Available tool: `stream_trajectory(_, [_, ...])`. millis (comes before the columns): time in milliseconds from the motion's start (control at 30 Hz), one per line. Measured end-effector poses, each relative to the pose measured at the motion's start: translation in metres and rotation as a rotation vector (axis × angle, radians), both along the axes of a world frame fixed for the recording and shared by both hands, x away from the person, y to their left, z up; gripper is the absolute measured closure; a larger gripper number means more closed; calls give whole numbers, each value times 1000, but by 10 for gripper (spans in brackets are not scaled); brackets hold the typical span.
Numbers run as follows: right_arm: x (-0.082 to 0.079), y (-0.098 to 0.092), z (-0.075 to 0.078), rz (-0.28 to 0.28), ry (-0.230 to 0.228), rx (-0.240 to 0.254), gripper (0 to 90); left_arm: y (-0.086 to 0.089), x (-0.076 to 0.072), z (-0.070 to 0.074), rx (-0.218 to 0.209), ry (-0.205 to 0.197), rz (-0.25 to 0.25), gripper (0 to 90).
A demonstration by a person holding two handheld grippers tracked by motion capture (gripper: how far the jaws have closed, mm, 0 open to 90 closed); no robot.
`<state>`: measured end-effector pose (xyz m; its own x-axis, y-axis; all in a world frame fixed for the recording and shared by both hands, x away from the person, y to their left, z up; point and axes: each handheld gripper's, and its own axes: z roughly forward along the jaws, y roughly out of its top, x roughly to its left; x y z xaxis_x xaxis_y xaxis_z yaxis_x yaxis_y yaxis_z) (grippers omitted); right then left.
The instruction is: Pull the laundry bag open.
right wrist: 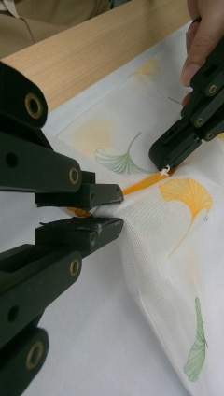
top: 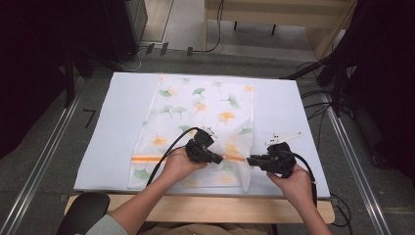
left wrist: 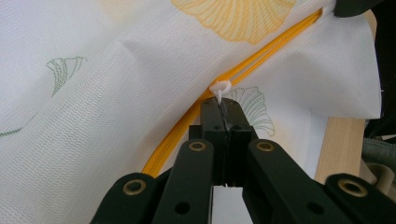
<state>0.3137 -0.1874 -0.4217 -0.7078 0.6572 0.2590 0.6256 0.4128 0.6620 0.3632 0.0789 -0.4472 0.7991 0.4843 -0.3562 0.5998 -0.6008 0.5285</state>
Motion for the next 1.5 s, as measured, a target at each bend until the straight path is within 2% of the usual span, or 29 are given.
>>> stream_trajectory(200, [0, 0, 0, 1, 2, -2, 844, 0, -1, -1, -11, 5, 8, 900])
stream_trajectory(667, [0, 0, 0, 3, 2, -4, 843, 2, 0, -3, -2, 13, 10, 900])
stream_trajectory(1033, [0, -2, -1, -6, 7, -4, 841, 17, 0, 2, 37, 5, 28, 900])
stream_trajectory(1167, [0, -3, -1, -9, 7, -5, 841, 21, 0, 3, 33, 6, 29, 900])
stream_trajectory(1300, [0, -2, -1, -9, 11, -8, 841, 21, -2, 6, 69, -11, 11, 900])
stream_trajectory(1500, [1, -3, -1, -6, 13, -4, 841, 27, -1, 4, 26, 9, 15, 900])
